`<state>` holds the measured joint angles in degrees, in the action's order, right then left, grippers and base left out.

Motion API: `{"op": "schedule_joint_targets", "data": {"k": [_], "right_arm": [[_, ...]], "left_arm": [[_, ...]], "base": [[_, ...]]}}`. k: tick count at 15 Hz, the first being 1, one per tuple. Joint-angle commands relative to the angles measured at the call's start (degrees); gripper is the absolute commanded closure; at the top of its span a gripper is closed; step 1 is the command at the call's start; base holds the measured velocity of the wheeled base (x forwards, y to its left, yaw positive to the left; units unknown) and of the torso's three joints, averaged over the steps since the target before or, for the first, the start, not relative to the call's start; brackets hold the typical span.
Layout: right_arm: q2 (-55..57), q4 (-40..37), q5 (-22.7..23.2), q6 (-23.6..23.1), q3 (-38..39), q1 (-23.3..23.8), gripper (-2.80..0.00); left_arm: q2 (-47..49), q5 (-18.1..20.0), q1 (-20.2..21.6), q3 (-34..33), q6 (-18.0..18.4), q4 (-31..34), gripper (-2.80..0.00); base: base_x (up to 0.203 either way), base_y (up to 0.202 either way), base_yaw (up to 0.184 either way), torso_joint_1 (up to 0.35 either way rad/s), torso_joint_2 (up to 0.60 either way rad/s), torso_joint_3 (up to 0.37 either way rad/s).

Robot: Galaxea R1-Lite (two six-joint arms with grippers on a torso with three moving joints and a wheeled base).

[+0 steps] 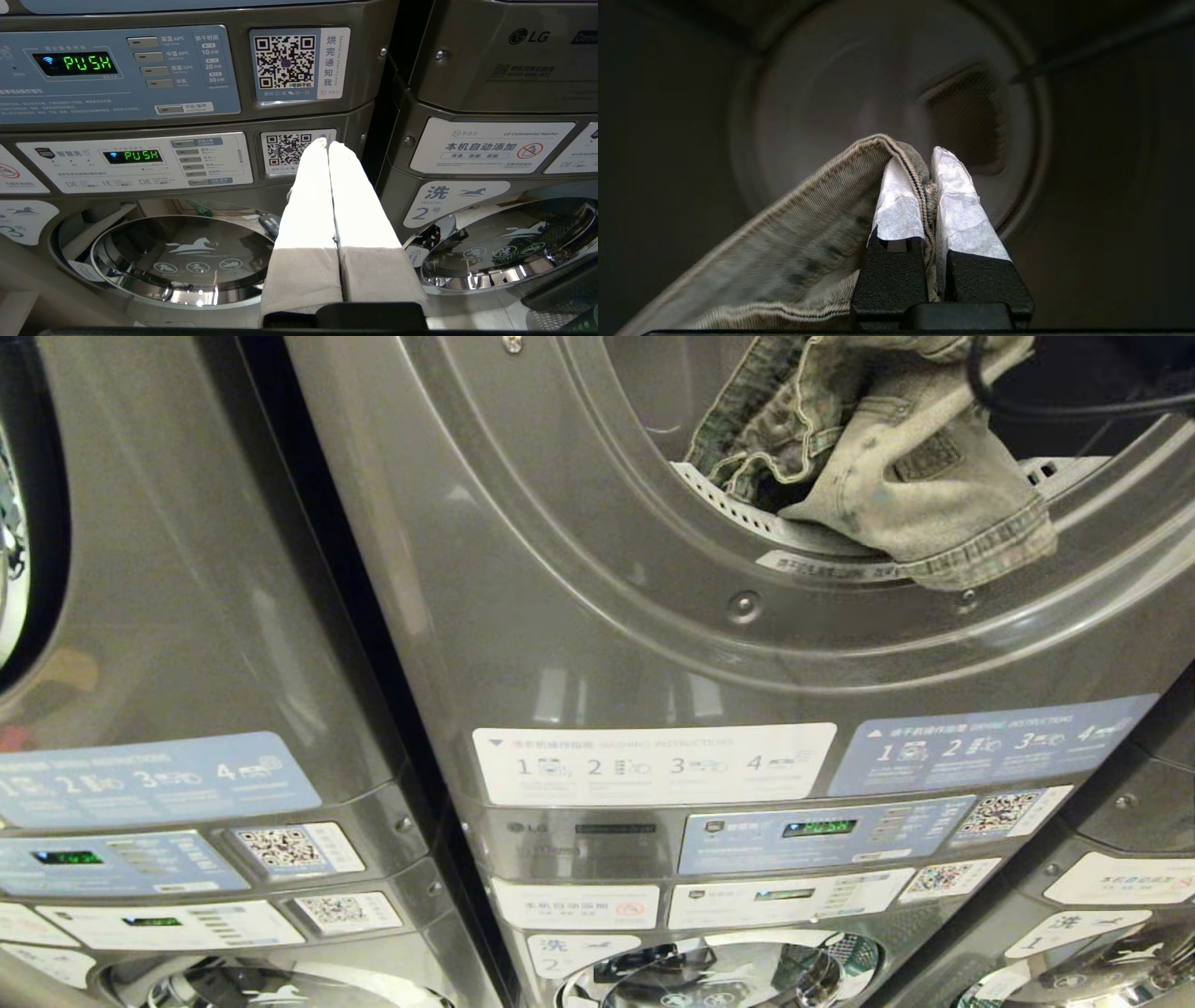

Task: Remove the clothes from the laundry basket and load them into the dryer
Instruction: Put the clothes in the dryer

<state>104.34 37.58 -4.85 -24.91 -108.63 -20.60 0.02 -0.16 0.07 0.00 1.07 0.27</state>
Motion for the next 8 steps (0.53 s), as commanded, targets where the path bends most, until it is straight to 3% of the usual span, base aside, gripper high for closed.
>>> {"op": "schedule_joint_targets", "data": {"k": [1,3,7,8], "right_arm": [[10.8,4.8,0.1,0.0,-4.2,3.6,0.0],[13.0,8.7,0.1,0.2,-4.7,5.9,0.0],[13.8,9.1,0.1,0.0,-4.7,6.2,0.0],[13.8,9.0,0.2,0.1,-4.7,6.1,-2.8]], "left_arm": [[0.0,0.0,0.0,0.0,0.0,0.0,0.0],[0.0,0.0,0.0,0.0,0.0,0.0,0.0],[0.0,0.0,0.0,0.0,0.0,0.0,0.0],[0.0,0.0,0.0,-0.1,0.0,0.0,0.0]], "base": [[0.0,0.0,0.0,0.0,0.0,0.0],[0.0,0.0,0.0,0.0,0.0,0.0],[0.0,0.0,0.0,0.0,0.0,0.0],[0.0,0.0,0.0,0.0,0.0,0.0]]}}
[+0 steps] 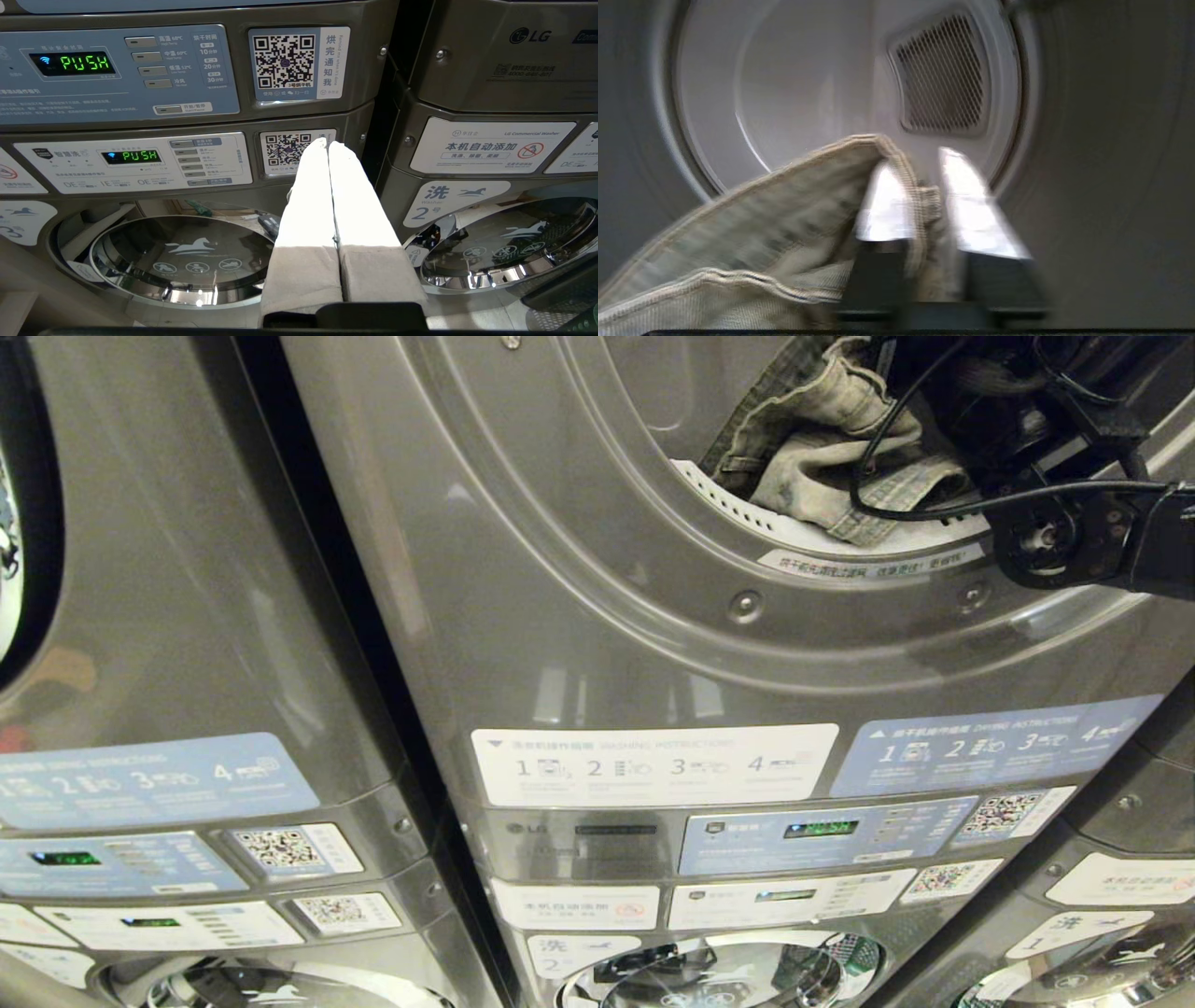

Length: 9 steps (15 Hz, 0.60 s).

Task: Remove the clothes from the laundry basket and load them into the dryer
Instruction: Put the clothes in the dryer

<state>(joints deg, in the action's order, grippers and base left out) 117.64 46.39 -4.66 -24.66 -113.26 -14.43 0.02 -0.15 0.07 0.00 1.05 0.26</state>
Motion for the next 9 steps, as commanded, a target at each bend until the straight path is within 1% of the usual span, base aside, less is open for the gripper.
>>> {"op": "schedule_joint_targets", "data": {"k": [1,3,5,7,9], "right_arm": [[0.4,0.2,0.0,-0.1,-0.1,-0.1,-2.8],[-0.5,0.4,0.3,0.5,-0.1,-0.7,-2.8],[-2.6,0.3,1.7,2.2,-0.1,-1.3,-2.8],[-5.2,0.2,3.4,2.4,-0.1,-1.8,-2.8],[-7.7,0.1,4.0,2.4,0.0,-3.3,-2.8]], "left_arm": [[0.0,0.0,0.0,0.0,0.0,0.0,0.0],[0.0,0.0,0.0,0.0,0.0,0.0,0.0],[0.0,0.0,0.0,0.0,0.0,0.0,0.0],[0.0,0.0,0.0,0.0,0.1,0.0,0.0],[0.0,0.0,0.0,0.0,0.1,0.0,0.0]], "base": [[0.0,0.0,0.0,0.0,0.0,0.0],[0.0,0.0,0.0,0.0,0.0,0.0],[0.0,0.0,0.0,0.0,0.0,0.0],[0.0,0.0,0.0,0.0,0.0,0.0],[0.0,0.0,0.0,0.0,0.0,0.0]]}}
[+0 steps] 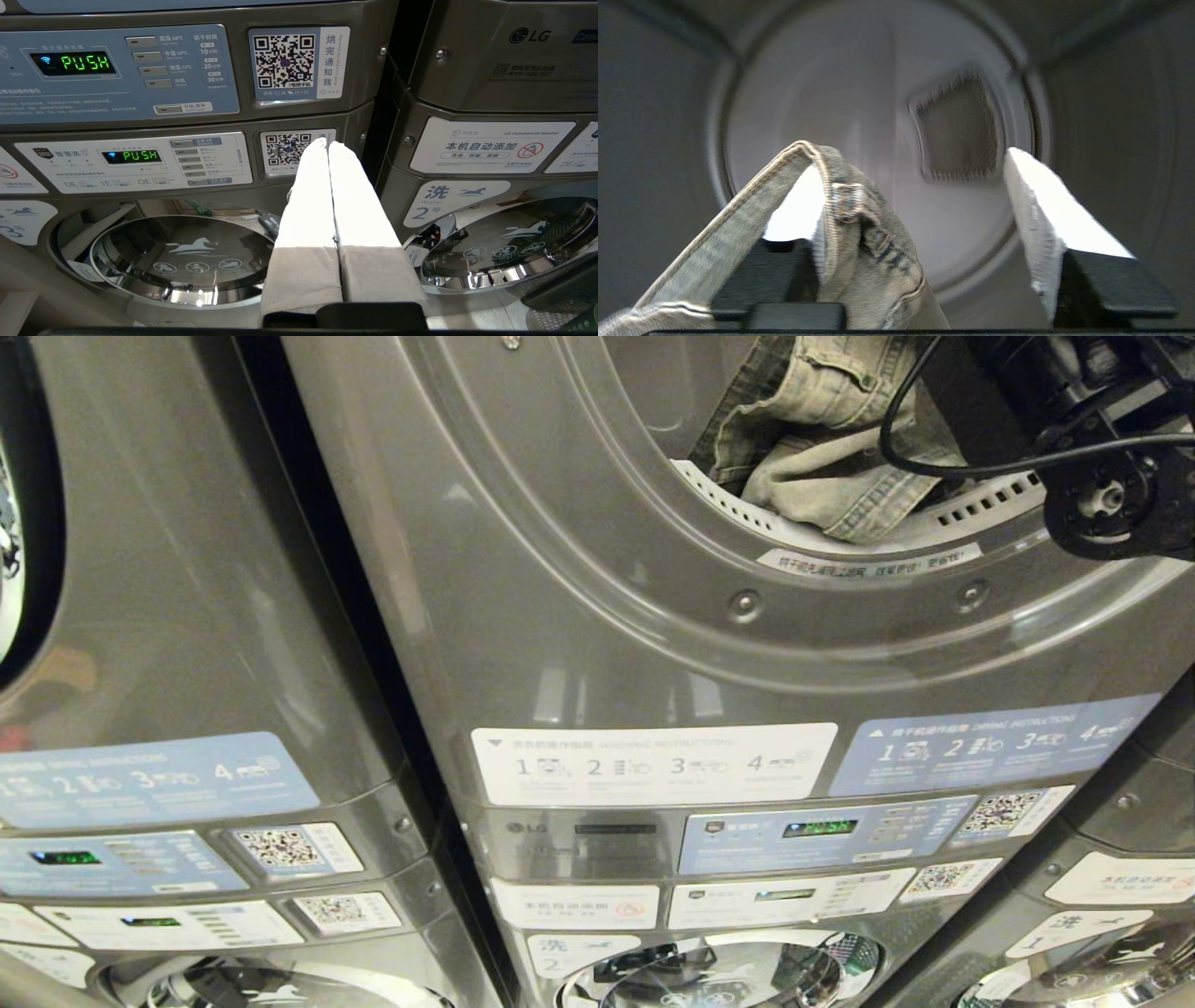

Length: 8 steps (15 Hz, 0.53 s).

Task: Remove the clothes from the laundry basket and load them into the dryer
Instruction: Put the clothes in the dryer

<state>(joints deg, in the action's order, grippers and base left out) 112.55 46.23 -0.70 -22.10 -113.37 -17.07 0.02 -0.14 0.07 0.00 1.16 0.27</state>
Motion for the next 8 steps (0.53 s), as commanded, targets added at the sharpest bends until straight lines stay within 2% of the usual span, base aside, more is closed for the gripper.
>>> {"op": "schedule_joint_targets", "data": {"k": [1,4,8], "right_arm": [[-3.2,0.3,1.2,-0.1,0.1,-0.9,-2.8],[-4.9,-0.7,2.6,-0.9,2.1,-0.9,-2.8],[-5.7,-12.5,2.7,-1.9,5.2,-0.8,-2.8]], "left_arm": [[0.0,0.0,0.0,0.0,0.1,0.0,0.0],[0.0,0.0,0.0,0.0,0.0,0.0,0.0],[0.0,0.0,0.0,0.0,0.2,0.1,0.0]], "base": [[0.0,0.0,0.0,0.0,0.0,0.0],[0.0,0.0,0.0,0.0,0.0,0.0],[0.0,0.0,0.0,0.0,0.0,0.0]]}}
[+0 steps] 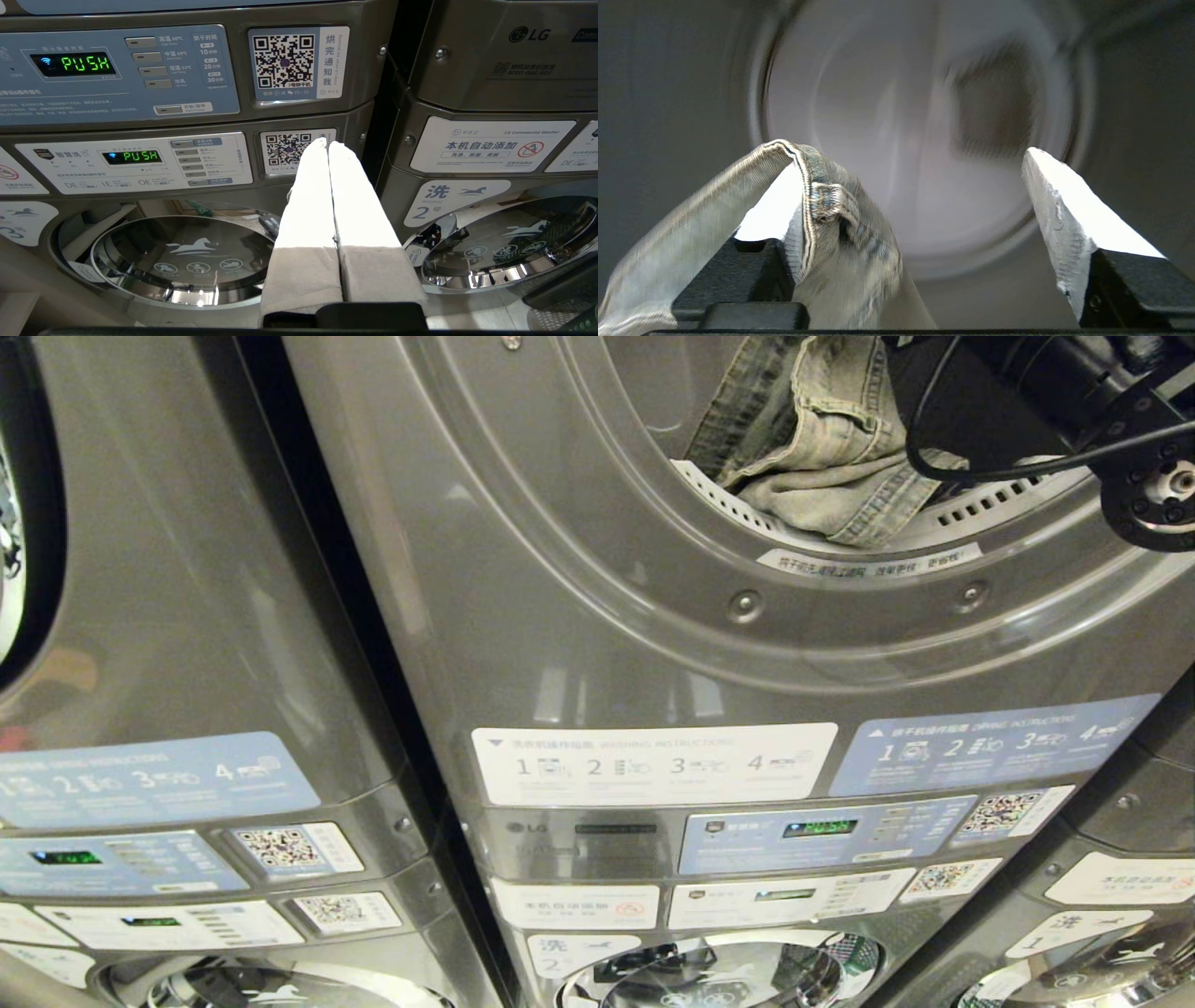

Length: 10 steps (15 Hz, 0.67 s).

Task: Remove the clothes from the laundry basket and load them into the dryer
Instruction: Put the clothes in the dryer

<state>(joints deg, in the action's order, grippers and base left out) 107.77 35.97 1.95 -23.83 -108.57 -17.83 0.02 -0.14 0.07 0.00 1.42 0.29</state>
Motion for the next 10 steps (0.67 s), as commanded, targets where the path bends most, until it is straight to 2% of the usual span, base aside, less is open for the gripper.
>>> {"op": "schedule_joint_targets", "data": {"k": [1,4,6,8,10], "right_arm": [[-1.3,-6.4,0.1,0.1,0.0,0.0,-2.8],[-3.6,-14.7,0.0,3.1,-2.3,0.2,-2.8],[-5.0,-24.0,0.1,3.8,-2.0,1.5,-2.8],[-5.8,-26.0,0.2,6.9,-2.9,2.0,-2.8],[-6.8,-25.8,0.2,7.9,-3.3,2.0,-2.8]], "left_arm": [[0.0,0.0,0.0,0.0,0.2,0.1,0.0],[0.0,0.0,0.0,0.0,0.2,0.1,0.0],[0.0,0.0,0.0,0.0,0.2,0.1,0.0],[0.1,0.0,0.0,0.0,0.2,0.1,0.0],[0.0,0.0,0.0,0.0,0.2,0.1,0.0]], "base": [[0.0,0.0,0.0,0.0,0.0,0.0],[0.0,0.0,0.0,0.0,0.0,0.0],[0.0,0.0,0.0,0.0,0.0,0.0],[0.0,0.0,0.0,0.0,0.0,0.0],[0.0,0.0,0.0,0.0,0.0,0.0]]}}
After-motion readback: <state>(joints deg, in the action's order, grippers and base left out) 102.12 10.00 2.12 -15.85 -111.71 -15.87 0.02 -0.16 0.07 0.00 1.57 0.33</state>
